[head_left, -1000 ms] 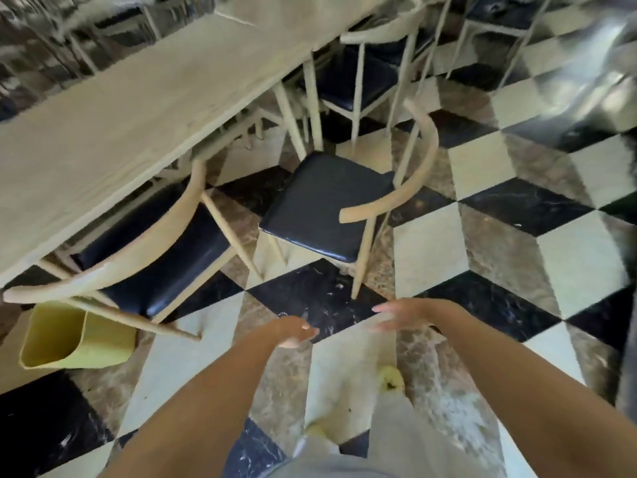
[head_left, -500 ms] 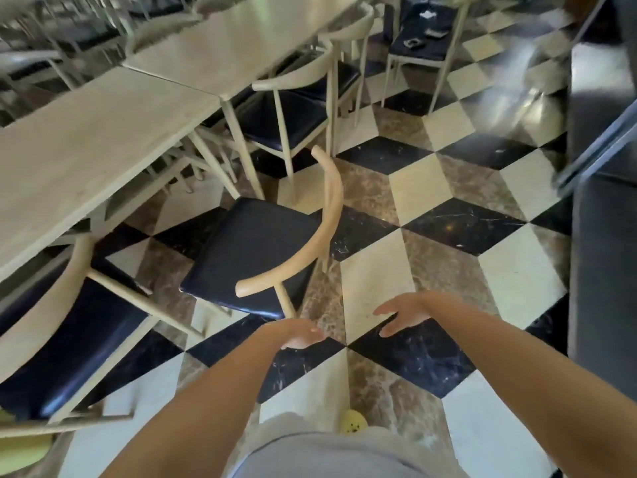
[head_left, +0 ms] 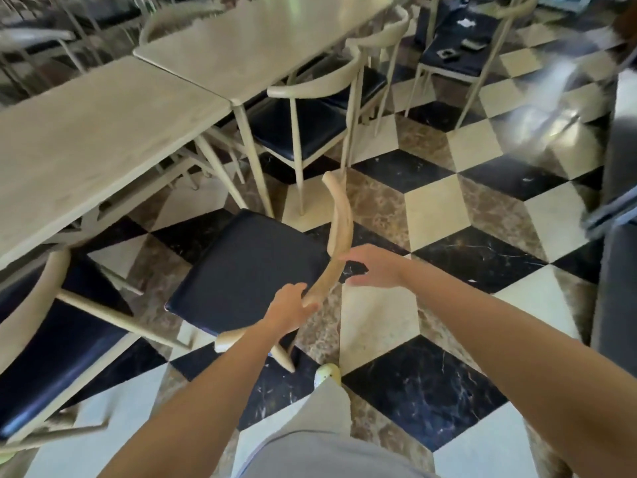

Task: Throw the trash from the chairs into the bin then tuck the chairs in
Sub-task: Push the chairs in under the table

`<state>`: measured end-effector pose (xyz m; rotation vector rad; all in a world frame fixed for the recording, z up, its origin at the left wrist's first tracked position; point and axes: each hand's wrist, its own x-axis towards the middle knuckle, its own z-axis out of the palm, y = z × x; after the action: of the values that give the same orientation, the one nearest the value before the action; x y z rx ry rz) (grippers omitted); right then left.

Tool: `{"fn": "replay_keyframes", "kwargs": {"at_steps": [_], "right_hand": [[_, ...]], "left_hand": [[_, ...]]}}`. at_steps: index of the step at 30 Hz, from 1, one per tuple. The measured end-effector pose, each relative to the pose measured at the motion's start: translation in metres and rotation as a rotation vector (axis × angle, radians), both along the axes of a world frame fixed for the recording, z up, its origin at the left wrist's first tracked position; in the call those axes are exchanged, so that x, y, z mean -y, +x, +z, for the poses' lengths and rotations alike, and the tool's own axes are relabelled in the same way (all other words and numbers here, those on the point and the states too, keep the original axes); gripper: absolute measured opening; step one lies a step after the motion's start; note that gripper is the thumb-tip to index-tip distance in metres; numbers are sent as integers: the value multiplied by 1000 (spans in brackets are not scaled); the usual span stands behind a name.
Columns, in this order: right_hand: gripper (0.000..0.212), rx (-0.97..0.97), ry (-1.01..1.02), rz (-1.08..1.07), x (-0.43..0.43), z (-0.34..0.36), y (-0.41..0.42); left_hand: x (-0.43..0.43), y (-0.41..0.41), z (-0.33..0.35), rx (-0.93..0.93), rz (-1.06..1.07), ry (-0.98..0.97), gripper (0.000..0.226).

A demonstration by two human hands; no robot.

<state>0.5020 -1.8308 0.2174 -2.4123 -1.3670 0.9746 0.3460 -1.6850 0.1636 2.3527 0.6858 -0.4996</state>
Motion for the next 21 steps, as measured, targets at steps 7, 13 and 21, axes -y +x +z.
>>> {"fn": "replay_keyframes", "kwargs": {"at_steps": [7, 13, 21], "right_hand": [[61, 126, -83, 425, -62, -45, 13], [58, 249, -140, 700, -83, -73, 31], [65, 98, -68, 842, -94, -83, 61]], "left_hand": [[-11, 7, -39, -99, 12, -46, 43], [-13, 8, -49, -125, 43, -66, 49], [-13, 9, -46, -142, 51, -77, 63]]}}
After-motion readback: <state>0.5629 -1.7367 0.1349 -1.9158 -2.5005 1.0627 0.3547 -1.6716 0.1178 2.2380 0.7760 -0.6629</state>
